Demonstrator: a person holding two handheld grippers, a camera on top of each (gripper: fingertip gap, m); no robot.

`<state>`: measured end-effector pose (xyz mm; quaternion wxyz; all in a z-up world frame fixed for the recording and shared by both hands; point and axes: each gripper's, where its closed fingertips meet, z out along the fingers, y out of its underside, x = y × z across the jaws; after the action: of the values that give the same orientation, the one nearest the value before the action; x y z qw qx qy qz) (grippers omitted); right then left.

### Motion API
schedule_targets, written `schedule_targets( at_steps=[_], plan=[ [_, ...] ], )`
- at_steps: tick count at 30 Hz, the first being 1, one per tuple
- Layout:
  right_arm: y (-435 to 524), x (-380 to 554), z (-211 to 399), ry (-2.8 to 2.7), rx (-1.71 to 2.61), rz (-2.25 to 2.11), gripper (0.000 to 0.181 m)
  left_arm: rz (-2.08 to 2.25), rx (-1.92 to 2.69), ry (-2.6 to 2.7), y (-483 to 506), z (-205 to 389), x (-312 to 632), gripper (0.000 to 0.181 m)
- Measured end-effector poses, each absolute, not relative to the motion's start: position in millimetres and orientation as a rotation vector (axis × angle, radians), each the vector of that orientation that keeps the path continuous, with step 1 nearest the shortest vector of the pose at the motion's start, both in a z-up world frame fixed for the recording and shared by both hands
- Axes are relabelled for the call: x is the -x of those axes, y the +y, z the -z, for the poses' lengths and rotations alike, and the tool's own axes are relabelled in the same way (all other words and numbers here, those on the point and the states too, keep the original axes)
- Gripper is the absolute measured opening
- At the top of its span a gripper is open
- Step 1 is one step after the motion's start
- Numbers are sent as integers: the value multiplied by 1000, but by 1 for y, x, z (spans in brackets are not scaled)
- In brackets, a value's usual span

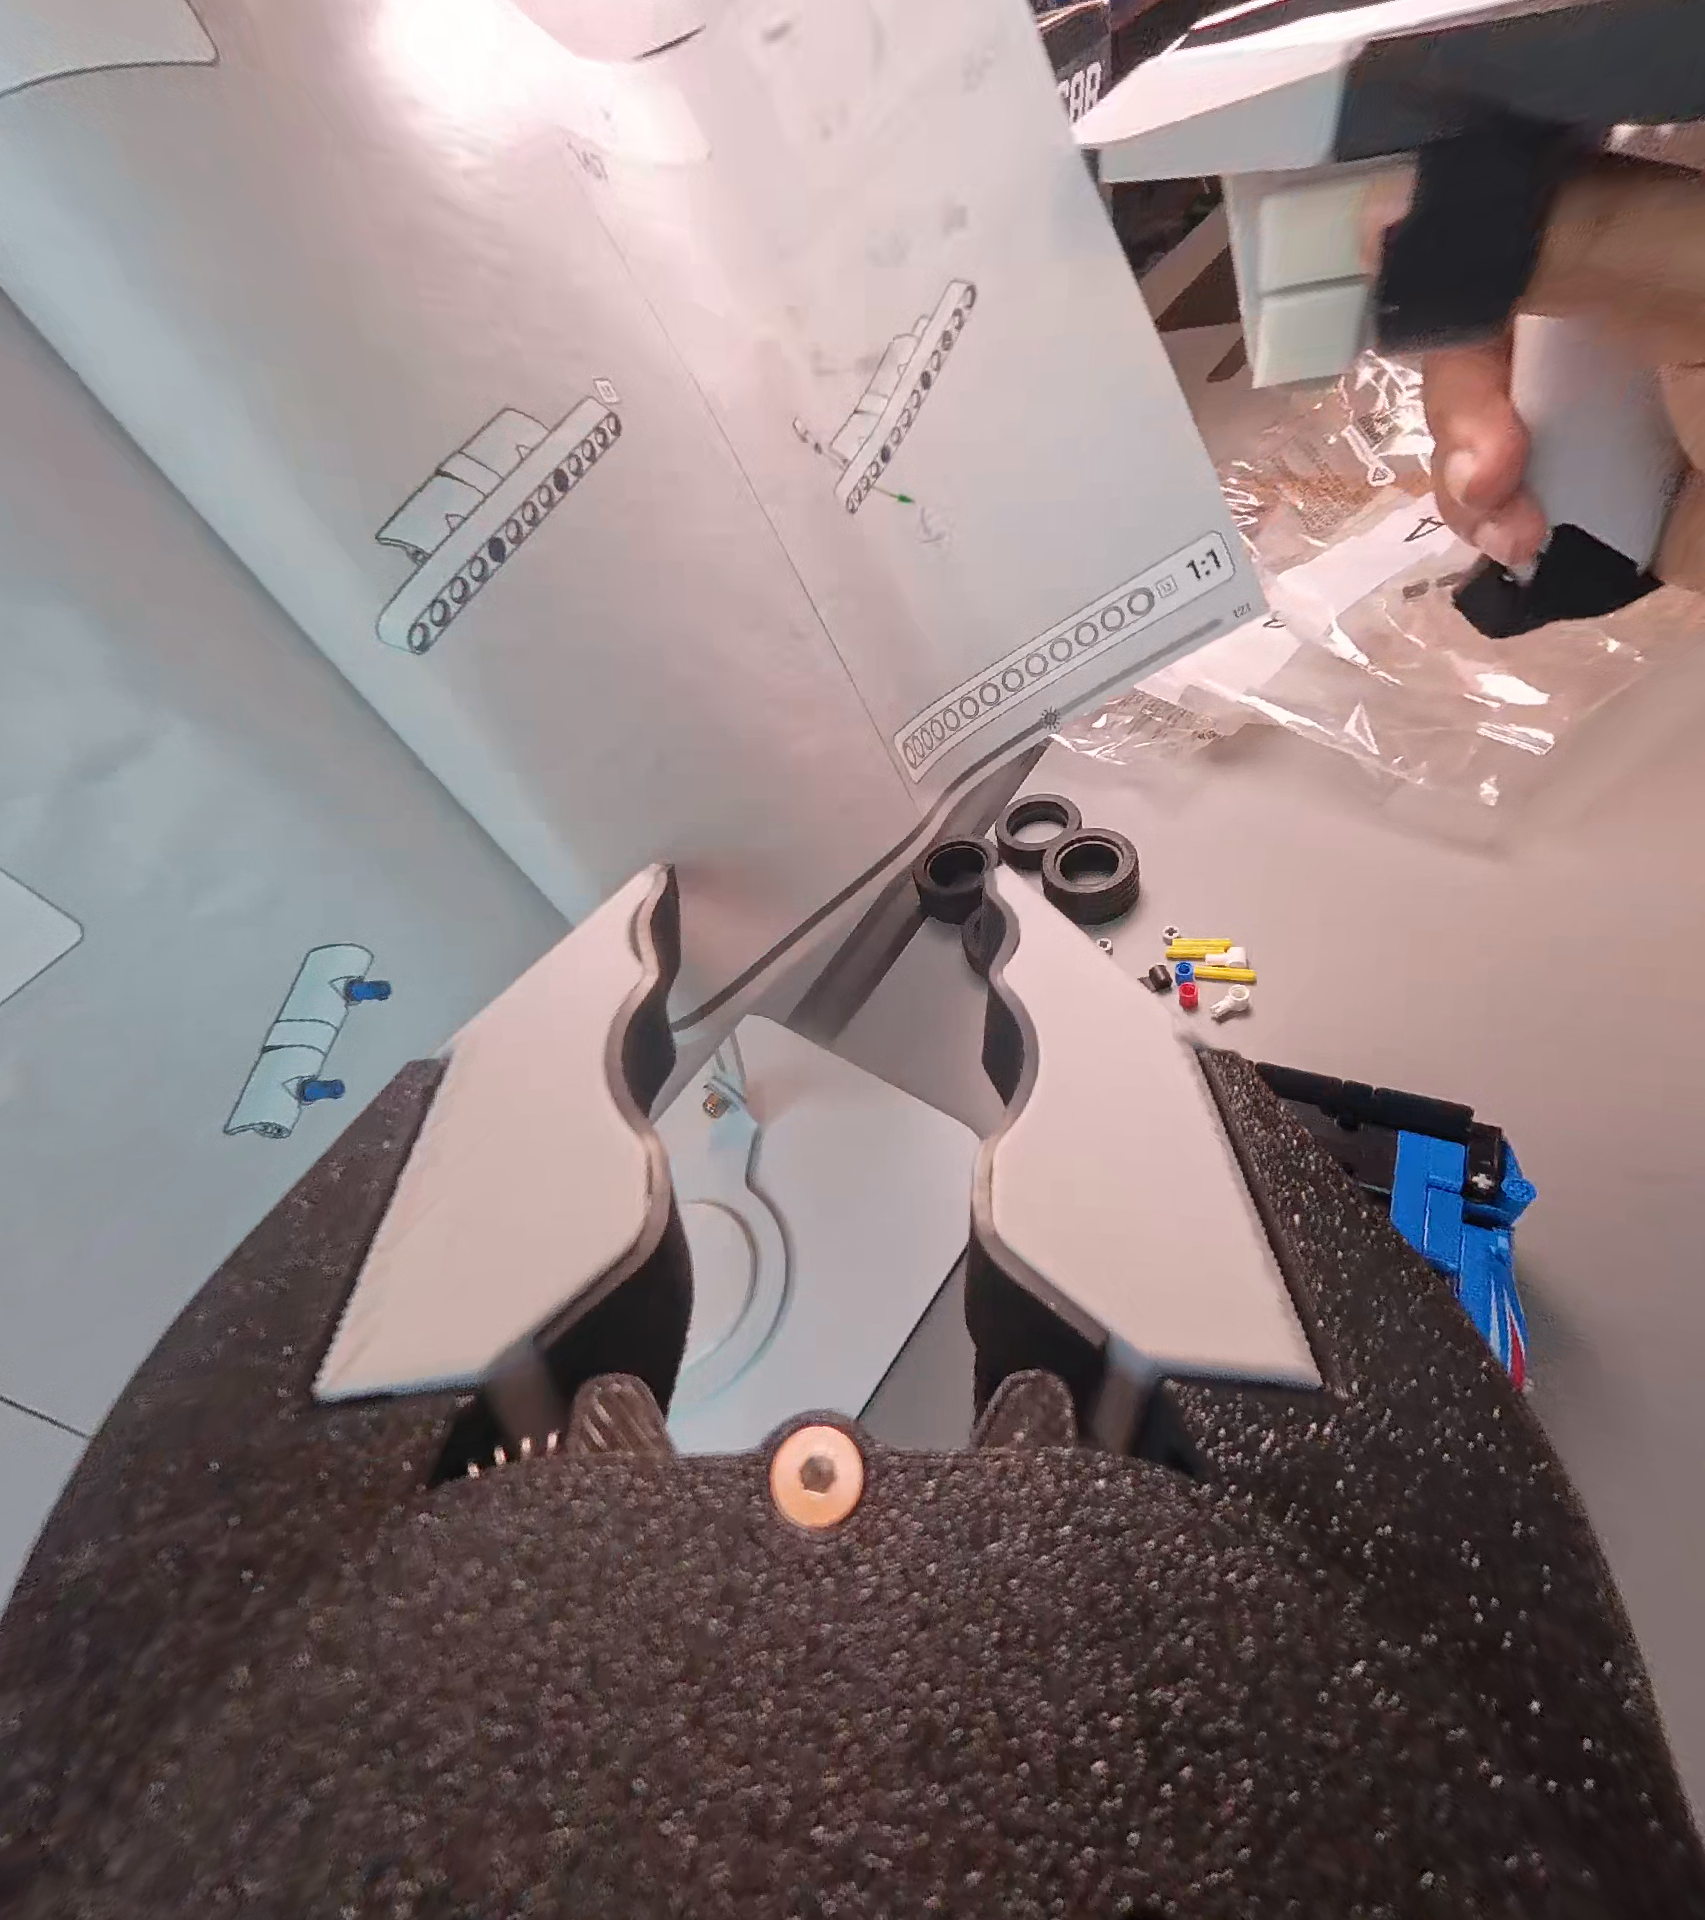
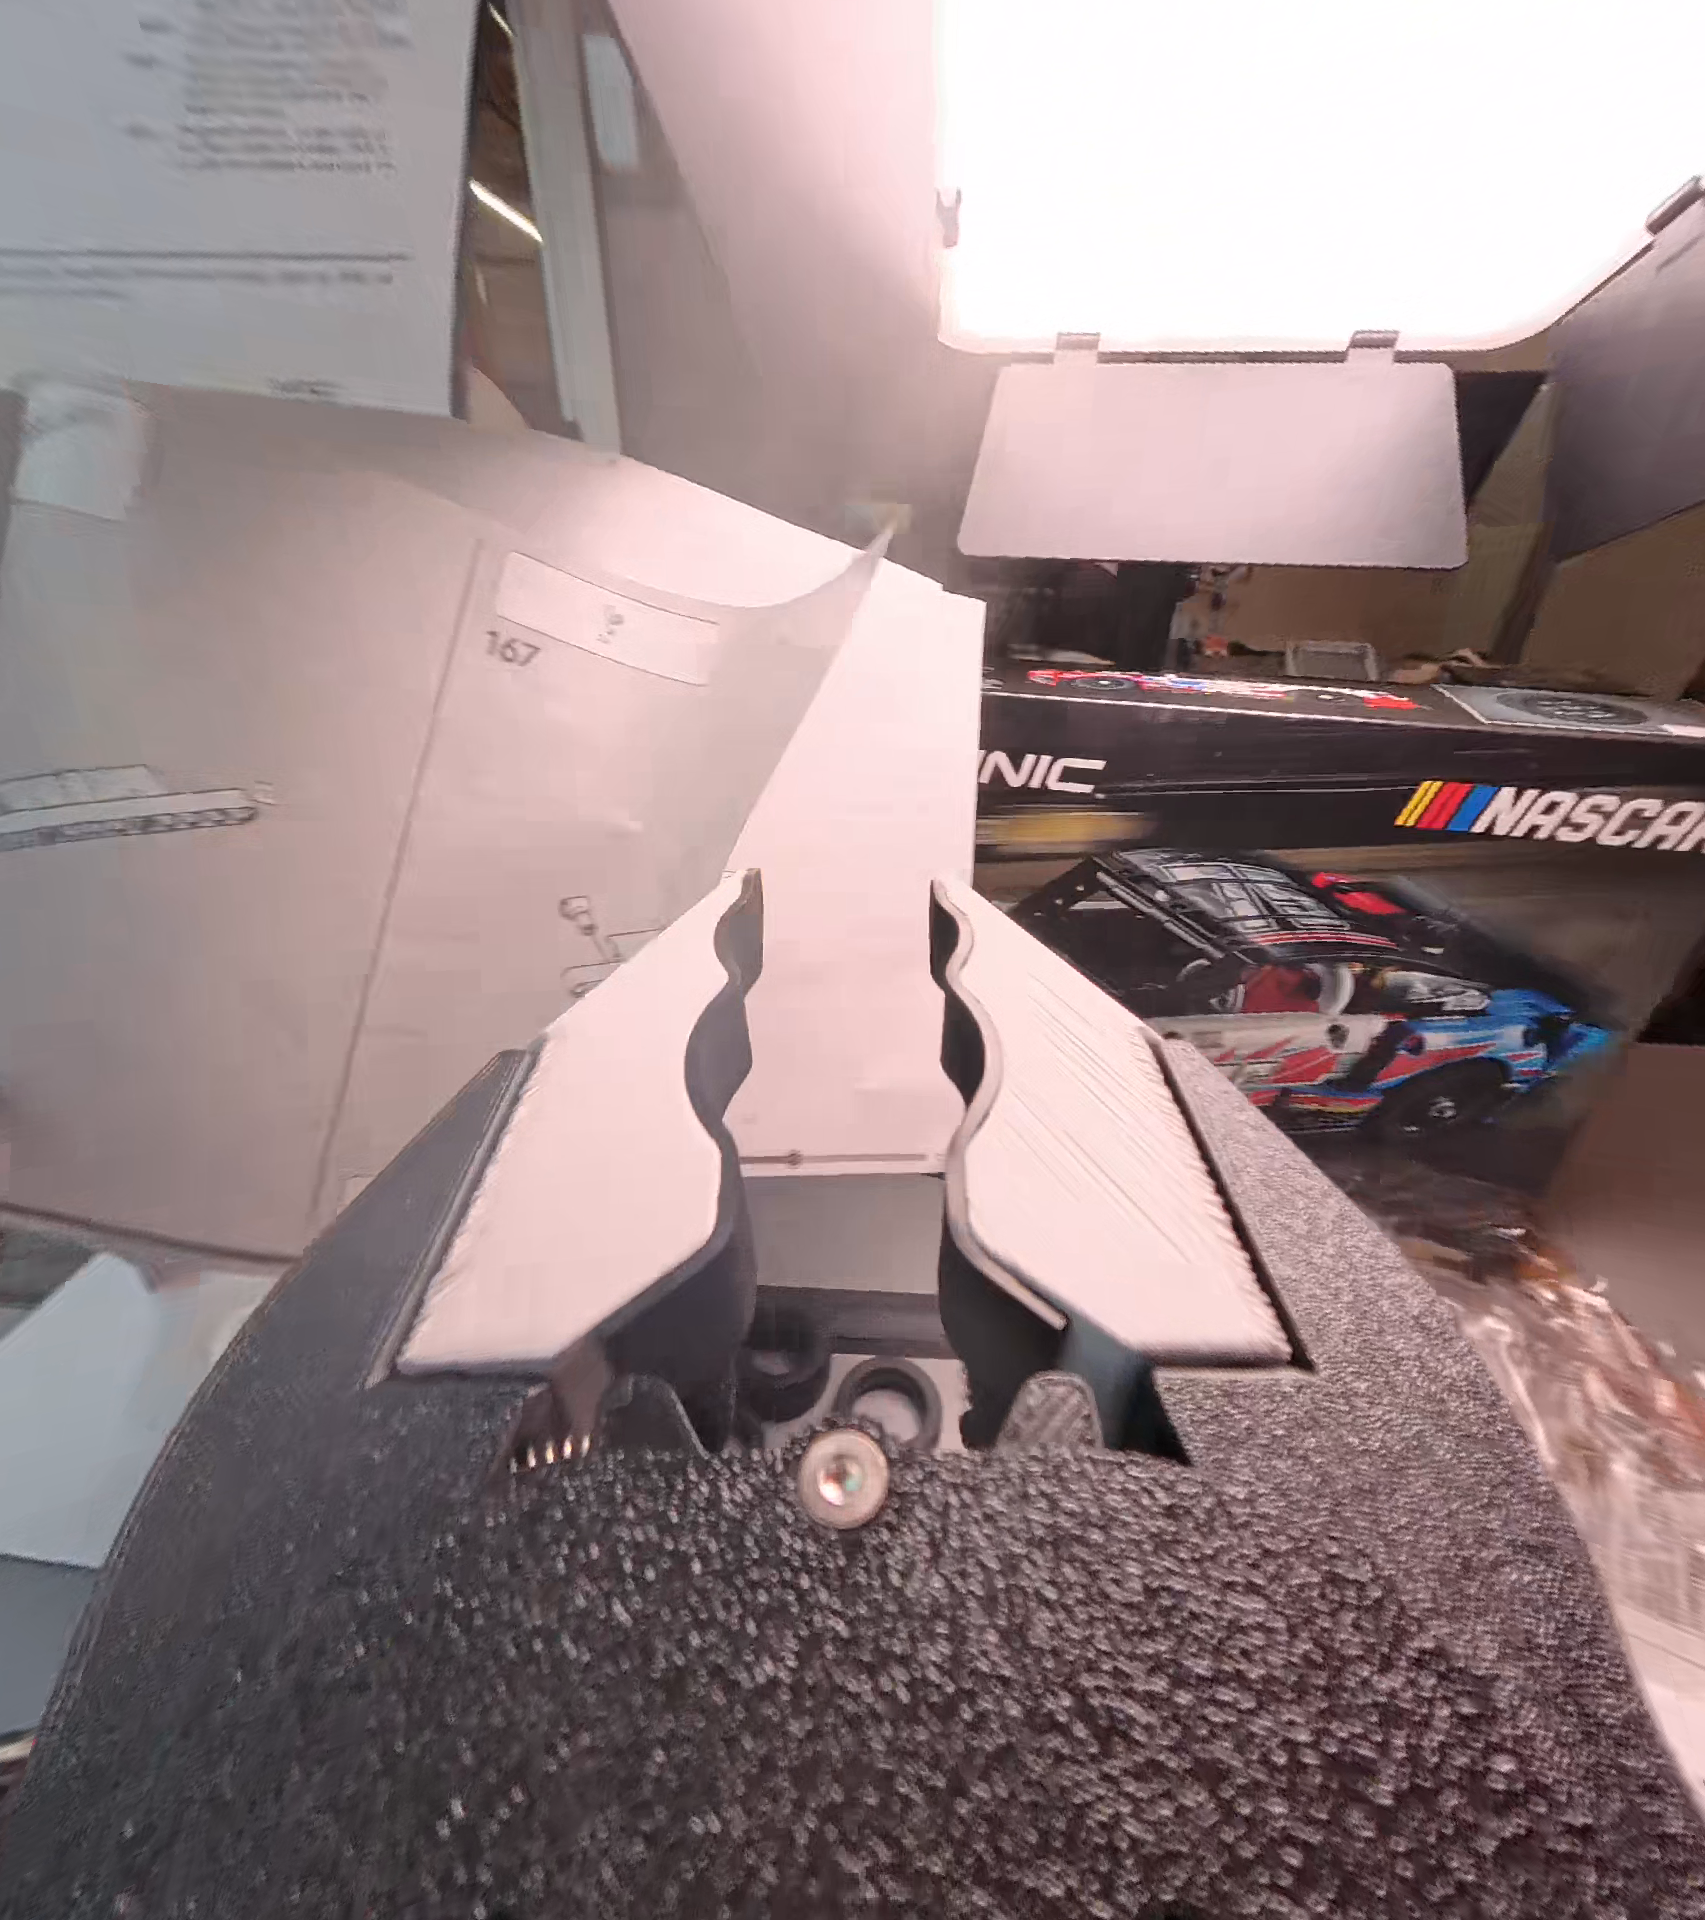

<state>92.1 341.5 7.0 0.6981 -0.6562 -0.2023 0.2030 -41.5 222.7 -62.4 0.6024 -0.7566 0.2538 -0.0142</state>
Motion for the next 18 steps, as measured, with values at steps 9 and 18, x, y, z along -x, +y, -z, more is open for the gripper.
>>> schedule_targets(
  at_steps=[9, 18],
  plan=[
    [235, -67, 41, -683, 1259, -490, 23, 62, 1719, 554, 222, 56, 48, 52],
    [224, -8, 142, -923, 1589, -709, 29, 97, 1712, 534, 224, 56, 46, 53]
  ],
)
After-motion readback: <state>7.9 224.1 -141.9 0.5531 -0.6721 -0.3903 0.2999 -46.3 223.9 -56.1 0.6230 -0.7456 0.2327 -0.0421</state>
